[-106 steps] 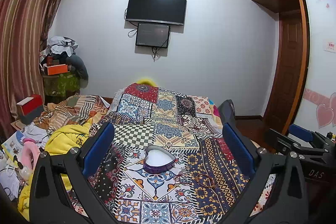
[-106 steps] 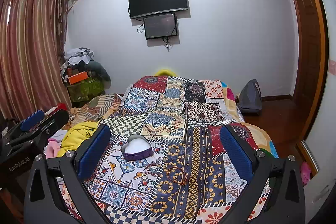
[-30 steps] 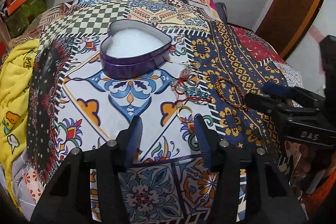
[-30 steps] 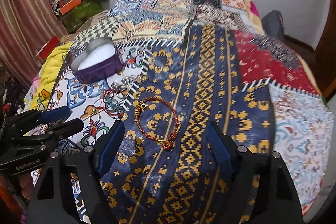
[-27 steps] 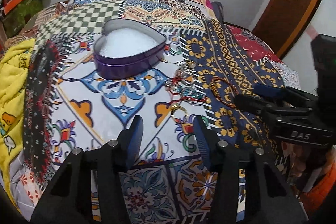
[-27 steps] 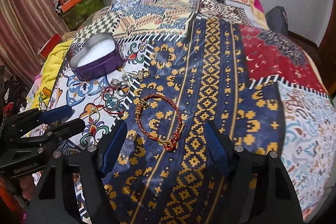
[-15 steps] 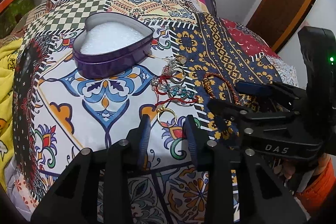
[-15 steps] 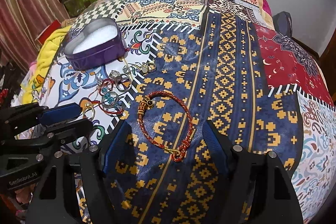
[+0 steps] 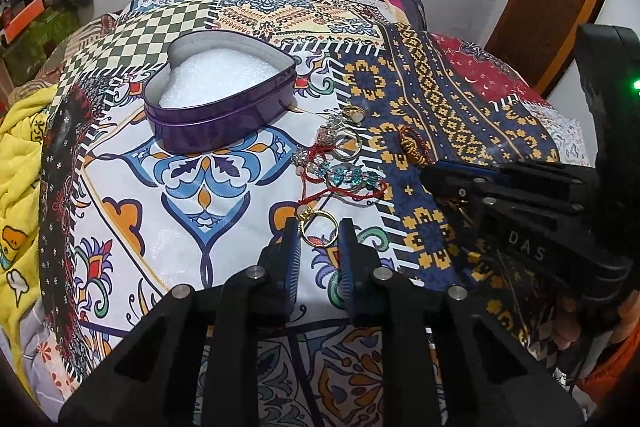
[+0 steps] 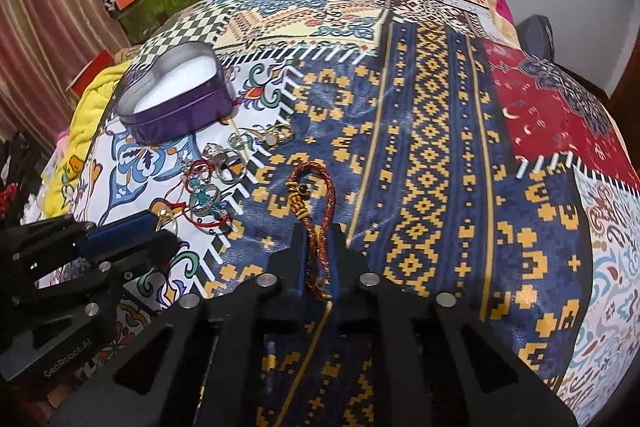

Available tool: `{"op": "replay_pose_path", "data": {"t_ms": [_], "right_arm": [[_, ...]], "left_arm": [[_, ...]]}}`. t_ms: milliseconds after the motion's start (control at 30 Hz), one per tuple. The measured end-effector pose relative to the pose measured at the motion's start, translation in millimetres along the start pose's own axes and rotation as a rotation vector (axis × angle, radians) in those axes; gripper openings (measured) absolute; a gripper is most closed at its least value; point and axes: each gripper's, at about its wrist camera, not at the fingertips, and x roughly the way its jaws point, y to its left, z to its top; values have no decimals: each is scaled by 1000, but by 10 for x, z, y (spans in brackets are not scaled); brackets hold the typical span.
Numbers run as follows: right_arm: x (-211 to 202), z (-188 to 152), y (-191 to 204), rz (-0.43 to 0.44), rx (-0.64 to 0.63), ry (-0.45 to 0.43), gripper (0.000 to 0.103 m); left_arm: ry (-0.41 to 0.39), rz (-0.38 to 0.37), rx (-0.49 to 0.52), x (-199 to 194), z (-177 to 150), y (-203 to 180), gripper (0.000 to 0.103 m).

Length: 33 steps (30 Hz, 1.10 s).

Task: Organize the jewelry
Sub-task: 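Grasp the red braided bracelet with the right tool while the left tool grasps a gold ring, then carry the bracelet with the right tool while the left tool carries the ring over the tin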

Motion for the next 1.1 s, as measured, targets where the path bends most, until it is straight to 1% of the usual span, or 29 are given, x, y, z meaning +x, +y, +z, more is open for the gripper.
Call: {"op": "replay_pose_path", "data": {"t_ms": [133,233,533,833,1100], "right_arm": [[-70,-2,12,0,11,-14,7],[-179,15,-10,4,25,-42,7],[-503,149,36,2,32,-120,7],[-703,365,276,21,-8,-202,7],[-726,577,491,58,-43,-247,7]], "left_arm": [[-3,-17,-11,-64,5,6,18],[-22,-19,-28,-169,11,43,18],[-116,4,-74,-534,115,213,18],[-222,42,-67,-848,315,312,18],[-279,57,-81,-981,452,444,18]]}}
